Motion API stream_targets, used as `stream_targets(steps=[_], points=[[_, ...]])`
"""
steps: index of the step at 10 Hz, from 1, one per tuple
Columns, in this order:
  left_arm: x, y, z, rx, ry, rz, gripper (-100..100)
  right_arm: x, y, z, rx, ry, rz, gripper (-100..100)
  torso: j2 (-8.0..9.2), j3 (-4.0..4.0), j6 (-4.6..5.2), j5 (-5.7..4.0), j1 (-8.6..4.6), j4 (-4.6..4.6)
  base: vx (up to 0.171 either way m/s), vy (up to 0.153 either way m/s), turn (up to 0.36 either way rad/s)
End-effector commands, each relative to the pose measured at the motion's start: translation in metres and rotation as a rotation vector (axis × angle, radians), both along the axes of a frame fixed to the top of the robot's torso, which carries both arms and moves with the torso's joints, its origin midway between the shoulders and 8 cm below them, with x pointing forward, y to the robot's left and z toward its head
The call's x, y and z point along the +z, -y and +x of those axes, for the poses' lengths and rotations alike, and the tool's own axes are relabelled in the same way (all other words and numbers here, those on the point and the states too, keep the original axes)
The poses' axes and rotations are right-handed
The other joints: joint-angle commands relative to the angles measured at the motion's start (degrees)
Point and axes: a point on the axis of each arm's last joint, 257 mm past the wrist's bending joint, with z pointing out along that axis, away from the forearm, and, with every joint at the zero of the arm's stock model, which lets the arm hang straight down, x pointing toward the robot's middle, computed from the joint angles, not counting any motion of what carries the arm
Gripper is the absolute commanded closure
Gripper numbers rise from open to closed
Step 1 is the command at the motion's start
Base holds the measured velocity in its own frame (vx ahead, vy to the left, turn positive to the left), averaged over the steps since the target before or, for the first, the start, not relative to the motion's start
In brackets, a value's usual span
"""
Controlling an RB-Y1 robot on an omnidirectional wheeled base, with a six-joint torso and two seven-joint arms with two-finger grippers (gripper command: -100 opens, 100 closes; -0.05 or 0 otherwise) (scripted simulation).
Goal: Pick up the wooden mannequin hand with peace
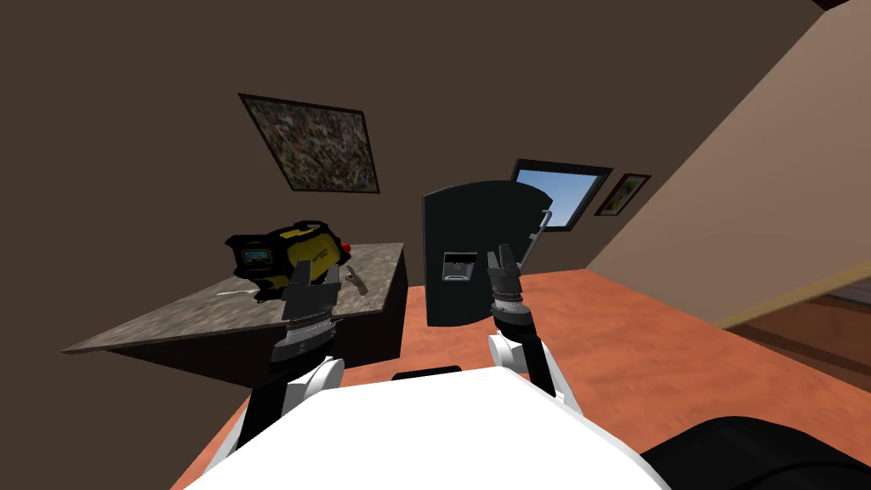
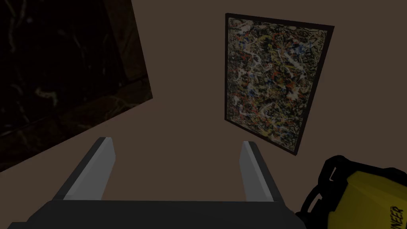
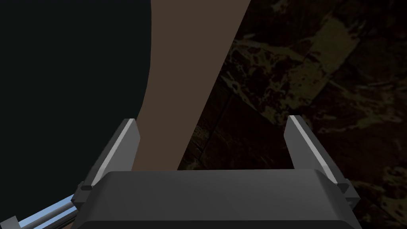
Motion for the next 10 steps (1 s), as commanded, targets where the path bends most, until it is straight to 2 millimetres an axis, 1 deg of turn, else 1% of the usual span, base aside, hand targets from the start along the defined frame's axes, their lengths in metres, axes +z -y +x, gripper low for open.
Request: stream_targets(steps=[1, 6, 10], points=[[0.000, 0.001, 0.001, -0.012, -0.014, 0.022, -100, 0.000, 0.000, 0.000, 0.000, 0.000, 0.000, 0, 0.00, 0.00, 0.00, 0.00, 0.00, 0.00, -0.010, -0.014, 0.022], [-0.011, -0.005, 0.010, -0.033, -0.121, 0.063, -100, 0.000, 0.000, 0.000, 0.000, 0.000, 0.000, 0, 0.11, 0.07, 0.00, -0.04, -0.16, 0.03, -0.027, -0.043, 0.048], [-0.031, -0.016, 0.020, -0.028, -0.240, 0.088, -100, 0.000, 0.000, 0.000, 0.000, 0.000, 0.000, 0, 0.07, 0.04, 0.00, -0.04, -0.16, 0.02, -0.018, -0.045, 0.045]])
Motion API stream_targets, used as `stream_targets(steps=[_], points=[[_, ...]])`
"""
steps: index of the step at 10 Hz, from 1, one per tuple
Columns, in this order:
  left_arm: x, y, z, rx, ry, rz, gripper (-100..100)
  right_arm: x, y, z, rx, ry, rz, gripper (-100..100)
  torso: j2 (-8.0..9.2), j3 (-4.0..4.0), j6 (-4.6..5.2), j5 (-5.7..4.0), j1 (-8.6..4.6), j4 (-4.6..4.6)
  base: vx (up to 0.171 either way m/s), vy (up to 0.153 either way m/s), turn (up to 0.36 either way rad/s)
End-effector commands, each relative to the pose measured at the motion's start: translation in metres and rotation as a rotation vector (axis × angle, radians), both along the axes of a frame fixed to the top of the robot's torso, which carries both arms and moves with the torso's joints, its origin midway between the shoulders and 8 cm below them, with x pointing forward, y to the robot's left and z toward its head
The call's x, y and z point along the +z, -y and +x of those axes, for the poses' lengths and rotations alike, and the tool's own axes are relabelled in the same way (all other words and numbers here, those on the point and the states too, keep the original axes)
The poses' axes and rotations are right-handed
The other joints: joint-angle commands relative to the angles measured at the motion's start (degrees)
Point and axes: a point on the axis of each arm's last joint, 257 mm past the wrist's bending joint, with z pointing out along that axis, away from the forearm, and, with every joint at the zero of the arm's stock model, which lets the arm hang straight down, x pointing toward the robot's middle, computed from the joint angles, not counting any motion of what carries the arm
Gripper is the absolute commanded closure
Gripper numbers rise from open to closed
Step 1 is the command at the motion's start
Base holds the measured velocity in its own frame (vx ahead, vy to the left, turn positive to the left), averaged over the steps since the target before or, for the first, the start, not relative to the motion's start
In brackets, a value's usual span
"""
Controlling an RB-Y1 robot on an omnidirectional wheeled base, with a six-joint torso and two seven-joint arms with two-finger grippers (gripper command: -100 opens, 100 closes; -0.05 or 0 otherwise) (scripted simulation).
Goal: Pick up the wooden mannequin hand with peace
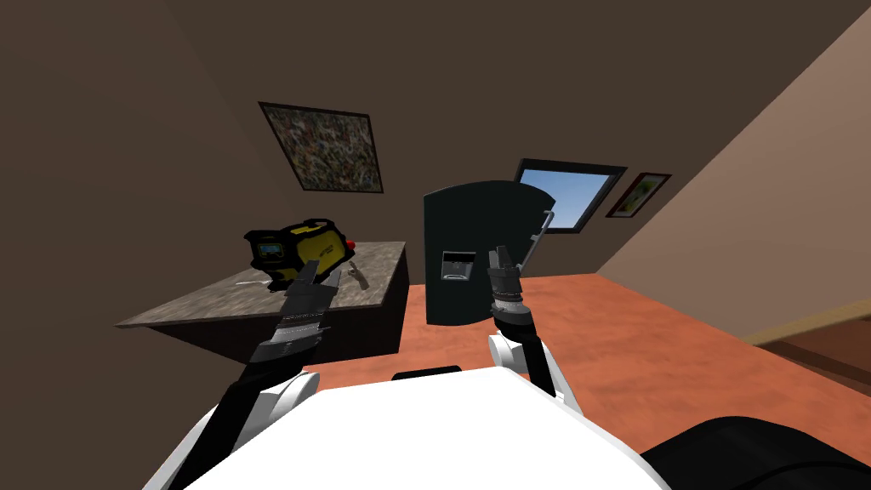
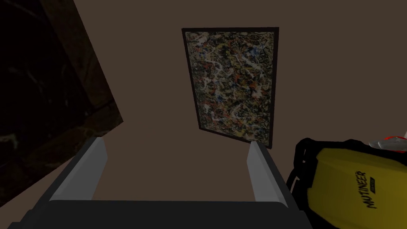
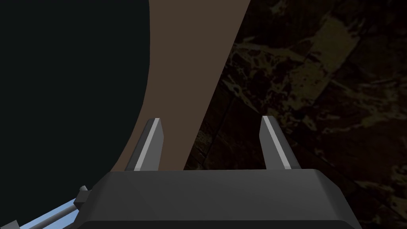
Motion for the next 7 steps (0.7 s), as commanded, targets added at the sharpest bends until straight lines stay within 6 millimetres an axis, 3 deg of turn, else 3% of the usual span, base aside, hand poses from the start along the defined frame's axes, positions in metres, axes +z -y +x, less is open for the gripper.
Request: stream_targets(steps=[1, 7], points=[[-0.013, -0.006, 0.005, 0.007, -0.061, 0.013, -100, 0.000, 0.000, 0.000, 0.000, 0.000, 0.000, 0, 0.00, 0.00, 0.00, 0.00, 0.00, 0.00, -0.015, -0.051, 0.045], [-0.051, -0.027, 0.017, 0.045, -0.234, 0.065, -100, 0.000, 0.000, 0.000, 0.000, 0.000, 0.000, 0, -0.14, -0.08, 0.01, 0.01, 0.03, -0.03, 0.010, -0.042, 0.027]])
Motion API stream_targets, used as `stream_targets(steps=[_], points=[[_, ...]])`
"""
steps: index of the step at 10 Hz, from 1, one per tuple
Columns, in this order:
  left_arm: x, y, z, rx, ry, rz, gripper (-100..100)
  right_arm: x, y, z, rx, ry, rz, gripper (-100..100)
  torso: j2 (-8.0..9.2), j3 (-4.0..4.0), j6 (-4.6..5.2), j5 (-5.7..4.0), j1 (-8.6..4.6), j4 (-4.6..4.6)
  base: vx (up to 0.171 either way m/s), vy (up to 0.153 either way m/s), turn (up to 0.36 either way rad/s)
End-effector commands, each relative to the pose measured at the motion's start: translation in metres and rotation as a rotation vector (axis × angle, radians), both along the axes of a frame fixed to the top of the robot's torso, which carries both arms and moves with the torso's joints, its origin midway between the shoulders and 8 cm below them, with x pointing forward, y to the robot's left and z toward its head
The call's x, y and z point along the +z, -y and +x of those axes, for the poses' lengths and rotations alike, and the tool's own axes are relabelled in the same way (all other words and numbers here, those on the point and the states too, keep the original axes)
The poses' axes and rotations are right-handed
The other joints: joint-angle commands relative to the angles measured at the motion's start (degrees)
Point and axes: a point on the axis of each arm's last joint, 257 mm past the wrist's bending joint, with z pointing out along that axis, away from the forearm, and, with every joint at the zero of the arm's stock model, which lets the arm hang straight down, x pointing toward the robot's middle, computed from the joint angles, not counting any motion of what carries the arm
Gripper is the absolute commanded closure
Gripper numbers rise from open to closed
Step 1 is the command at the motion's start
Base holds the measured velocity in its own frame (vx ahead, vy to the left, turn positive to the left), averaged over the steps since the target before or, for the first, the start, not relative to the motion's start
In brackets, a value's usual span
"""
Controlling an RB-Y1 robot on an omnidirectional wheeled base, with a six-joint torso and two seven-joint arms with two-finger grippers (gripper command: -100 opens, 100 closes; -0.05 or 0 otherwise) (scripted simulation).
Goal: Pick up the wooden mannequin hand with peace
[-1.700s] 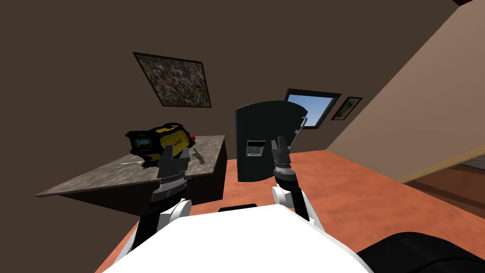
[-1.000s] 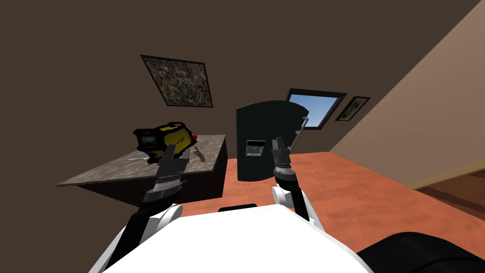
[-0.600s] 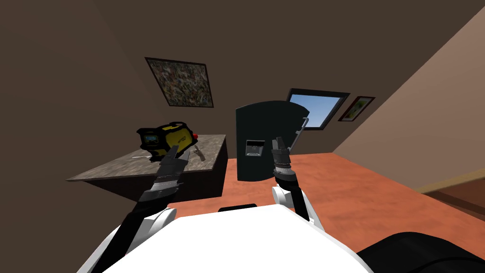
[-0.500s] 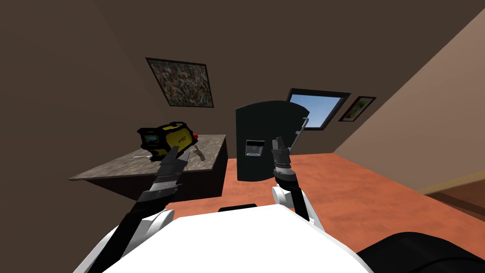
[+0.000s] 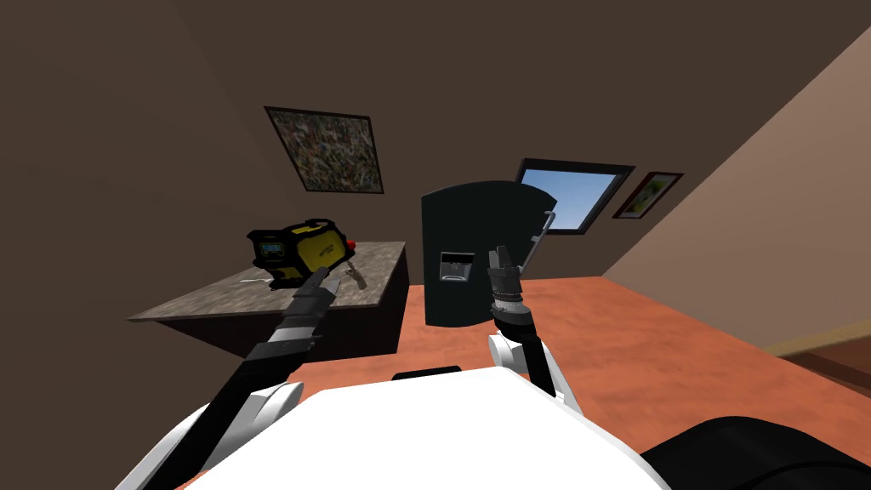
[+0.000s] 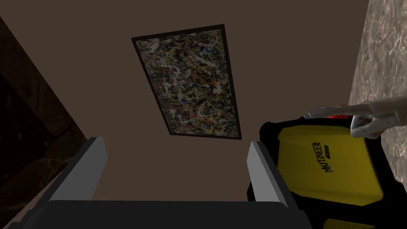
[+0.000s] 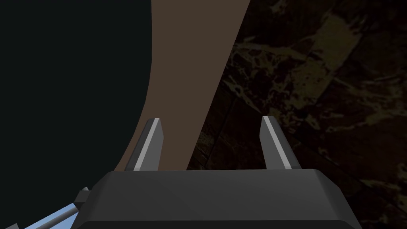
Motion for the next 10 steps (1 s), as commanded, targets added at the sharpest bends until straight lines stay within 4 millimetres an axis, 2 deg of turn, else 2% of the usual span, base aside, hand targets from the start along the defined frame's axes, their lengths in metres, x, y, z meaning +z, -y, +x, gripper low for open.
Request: stream_targets(steps=[1, 4, 5, 7, 10], points=[[-0.014, -0.009, 0.002, 0.017, -0.061, 0.019, -100, 0.000, 0.000, 0.000, 0.000, 0.000, 0.000, 0, 0.00, 0.00, 0.00, 0.00, 0.00, 0.00, 0.015, -0.032, 0.017], [-0.049, -0.033, 0.006, 0.062, -0.206, 0.084, -100, 0.000, 0.000, 0.000, 0.000, 0.000, 0.000, 0, -0.07, -0.04, -0.01, -0.01, -0.08, -0.02, 0.041, -0.055, 0.023], [-0.052, -0.034, 0.006, 0.067, -0.218, 0.082, -100, 0.000, 0.000, 0.000, 0.000, 0.000, 0.000, 0, -0.14, -0.08, 0.00, -0.02, -0.09, -0.03, 0.044, -0.037, 0.007], [-0.076, -0.054, 0.006, 0.101, -0.315, 0.137, -100, 0.000, 0.000, 0.000, 0.000, 0.000, 0.000, 0, -0.10, -0.06, 0.00, 0.00, 0.01, -0.02, 0.042, -0.041, 0.004], [-0.092, -0.066, 0.005, 0.126, -0.380, 0.165, -100, 0.000, 0.000, 0.000, 0.000, 0.000, 0.000, 0, -0.12, -0.07, 0.00, 0.00, 0.02, -0.03, 0.042, -0.030, 0.001]])
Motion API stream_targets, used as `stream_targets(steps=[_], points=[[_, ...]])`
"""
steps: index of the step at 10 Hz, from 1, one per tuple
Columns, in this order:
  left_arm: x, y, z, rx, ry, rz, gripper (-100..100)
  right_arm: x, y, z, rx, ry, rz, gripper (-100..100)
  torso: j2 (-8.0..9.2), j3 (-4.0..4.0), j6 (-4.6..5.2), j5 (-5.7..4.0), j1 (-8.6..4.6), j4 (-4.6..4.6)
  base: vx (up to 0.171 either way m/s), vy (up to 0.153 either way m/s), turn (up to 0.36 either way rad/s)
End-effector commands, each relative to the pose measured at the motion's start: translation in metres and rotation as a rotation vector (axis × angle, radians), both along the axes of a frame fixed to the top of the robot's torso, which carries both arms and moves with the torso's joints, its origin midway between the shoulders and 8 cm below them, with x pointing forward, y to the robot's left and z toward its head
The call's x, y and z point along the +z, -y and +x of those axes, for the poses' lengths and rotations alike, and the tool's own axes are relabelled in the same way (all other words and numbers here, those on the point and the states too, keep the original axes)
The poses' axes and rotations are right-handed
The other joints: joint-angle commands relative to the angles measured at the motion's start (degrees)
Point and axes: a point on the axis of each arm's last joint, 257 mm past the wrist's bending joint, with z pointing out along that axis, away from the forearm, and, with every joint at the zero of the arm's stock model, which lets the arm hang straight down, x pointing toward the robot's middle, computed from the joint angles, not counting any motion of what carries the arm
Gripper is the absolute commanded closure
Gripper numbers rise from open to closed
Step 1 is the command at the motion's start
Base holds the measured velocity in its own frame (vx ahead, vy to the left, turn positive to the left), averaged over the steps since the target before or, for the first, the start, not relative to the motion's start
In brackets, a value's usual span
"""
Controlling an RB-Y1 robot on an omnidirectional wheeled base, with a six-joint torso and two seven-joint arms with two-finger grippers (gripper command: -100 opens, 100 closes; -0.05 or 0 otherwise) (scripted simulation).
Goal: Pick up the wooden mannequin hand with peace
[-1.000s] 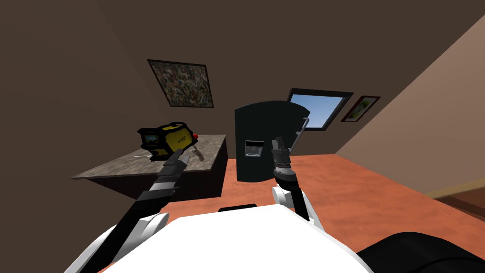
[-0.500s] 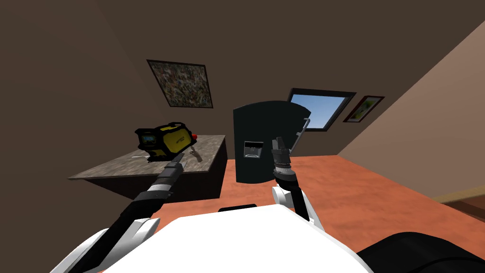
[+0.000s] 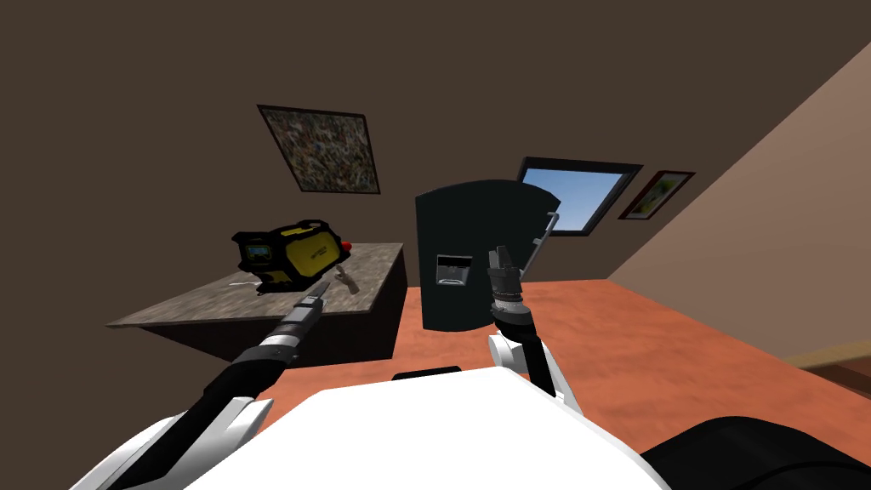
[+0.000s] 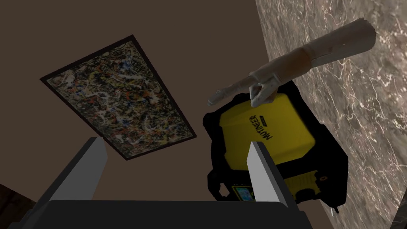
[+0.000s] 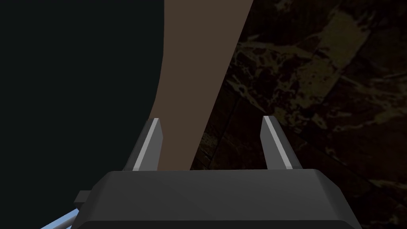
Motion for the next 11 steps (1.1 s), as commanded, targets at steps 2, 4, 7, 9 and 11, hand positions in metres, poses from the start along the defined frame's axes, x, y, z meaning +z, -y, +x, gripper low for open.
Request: stream_targets(steps=[2, 4, 7, 9, 11], points=[[-0.024, -0.024, -0.002, 0.036, -0.105, 0.071, -100, 0.000, 0.000, 0.000, 0.000, 0.000, 0.000, 0, -0.03, -0.01, 0.00, 0.00, 0.01, 0.00, 0.057, -0.034, -0.010], [-0.038, -0.039, -0.005, 0.061, -0.167, 0.105, -100, 0.000, 0.000, 0.000, 0.000, 0.000, 0.000, 0, -0.06, -0.04, 0.00, -0.01, -0.03, -0.01, 0.056, -0.032, -0.007], [-0.056, -0.064, -0.010, 0.096, -0.264, 0.178, -100, 0.000, 0.000, 0.000, 0.000, 0.000, 0.000, 0, -0.09, -0.05, 0.00, -0.01, -0.03, -0.02, 0.068, -0.037, -0.015], [-0.070, -0.088, -0.016, 0.127, -0.349, 0.253, -100, 0.000, 0.000, 0.000, 0.000, 0.000, 0.000, 0, -0.17, -0.10, 0.01, -0.01, -0.03, -0.04, 0.094, -0.041, -0.031], [-0.079, -0.112, -0.023, 0.156, -0.424, 0.323, -100, 0.000, 0.000, 0.000, 0.000, 0.000, 0.000, 0, -0.23, -0.13, 0.01, -0.02, -0.11, -0.05, 0.107, -0.057, -0.040]])
